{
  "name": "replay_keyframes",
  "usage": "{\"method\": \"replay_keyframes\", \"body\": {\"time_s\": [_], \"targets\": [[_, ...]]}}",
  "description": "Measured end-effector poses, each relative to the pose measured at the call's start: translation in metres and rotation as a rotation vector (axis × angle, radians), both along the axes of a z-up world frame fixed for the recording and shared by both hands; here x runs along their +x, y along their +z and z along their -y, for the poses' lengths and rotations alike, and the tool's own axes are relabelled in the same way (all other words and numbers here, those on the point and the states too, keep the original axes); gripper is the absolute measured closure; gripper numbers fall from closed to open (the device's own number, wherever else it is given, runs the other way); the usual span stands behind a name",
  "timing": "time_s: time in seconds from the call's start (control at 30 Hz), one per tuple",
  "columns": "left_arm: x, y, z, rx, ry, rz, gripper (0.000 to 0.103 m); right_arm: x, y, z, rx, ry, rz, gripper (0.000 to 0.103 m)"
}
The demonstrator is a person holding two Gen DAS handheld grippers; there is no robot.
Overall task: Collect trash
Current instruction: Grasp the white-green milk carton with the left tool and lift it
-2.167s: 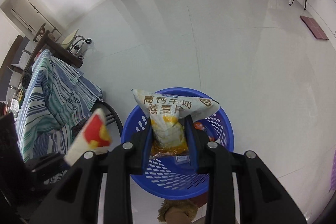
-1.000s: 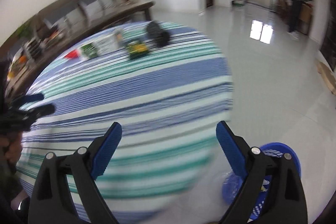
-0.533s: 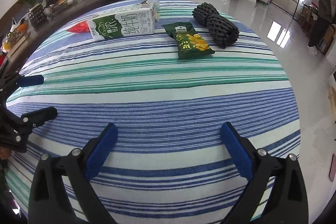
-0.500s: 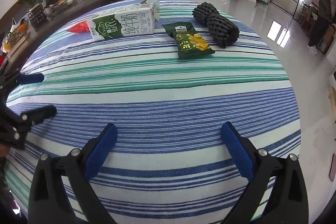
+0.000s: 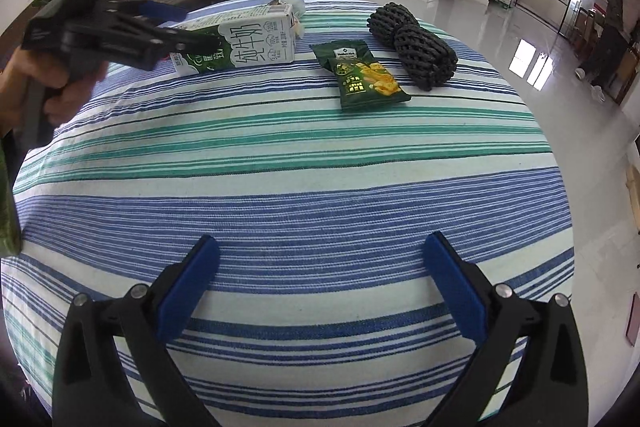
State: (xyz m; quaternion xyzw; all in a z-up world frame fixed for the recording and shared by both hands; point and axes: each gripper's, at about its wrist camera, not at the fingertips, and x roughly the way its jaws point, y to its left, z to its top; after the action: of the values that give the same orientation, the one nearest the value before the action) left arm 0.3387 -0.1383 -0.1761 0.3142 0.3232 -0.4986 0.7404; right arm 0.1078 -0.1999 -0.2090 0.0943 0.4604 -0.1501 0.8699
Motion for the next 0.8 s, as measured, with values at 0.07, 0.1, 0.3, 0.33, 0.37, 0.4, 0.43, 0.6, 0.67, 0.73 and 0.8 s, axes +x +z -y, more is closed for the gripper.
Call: {"method": "replay_keyframes", "body": {"time_s": [0.07, 0.1, 0.3, 0.33, 0.37, 0.4, 0.43, 0.6, 0.67, 0.73, 0.8], "targets": [[0.001, -0.005, 0.008, 0.020, -0.043, 0.007, 0.005, 0.000, 0.000, 0.000, 0.000, 0.000, 0.000, 0.005], [-0.001, -0.006, 0.010, 0.027, -0.065, 0.014, 0.009, 0.000, 0.000, 0.000, 0.000, -0.001, 0.000, 0.005], [-0.006, -0.004, 0.002, 0.011, -0.074, -0.026, 0.058, 0.000, 0.000, 0.000, 0.000, 0.000, 0.000, 0.005], [-0.010, -0.002, -0.003, 0.012, -0.061, -0.036, 0.059, 0.000, 0.000, 0.000, 0.000, 0.000, -0.001, 0.005], [-0.016, 0.001, -0.011, 0.008, -0.050, -0.042, 0.062, 0.000, 0.000, 0.000, 0.000, 0.000, -0.001, 0.005], [-0.024, 0.006, -0.022, -0.001, -0.042, -0.067, 0.065, 0.000, 0.000, 0.000, 0.000, 0.000, -0.001, 0.005], [-0.031, 0.009, -0.033, -0.006, -0.028, -0.098, 0.065, 0.000, 0.000, 0.000, 0.000, 0.000, -0.001, 0.005], [-0.059, 0.012, -0.110, -0.053, 0.081, -0.344, 0.065, 0.000, 0.000, 0.000, -0.001, 0.000, -0.001, 0.005], [-0.061, 0.007, -0.139, -0.088, 0.129, -0.451, 0.064, -0.001, 0.000, 0.000, -0.002, 0.000, -0.001, 0.005], [-0.052, -0.002, -0.160, -0.121, 0.179, -0.560, 0.064, -0.001, 0.000, 0.000, -0.002, -0.001, -0.001, 0.005], [-0.042, -0.009, -0.177, -0.148, 0.222, -0.613, 0.062, -0.001, 0.000, 0.000, -0.002, -0.001, -0.001, 0.005]]}}
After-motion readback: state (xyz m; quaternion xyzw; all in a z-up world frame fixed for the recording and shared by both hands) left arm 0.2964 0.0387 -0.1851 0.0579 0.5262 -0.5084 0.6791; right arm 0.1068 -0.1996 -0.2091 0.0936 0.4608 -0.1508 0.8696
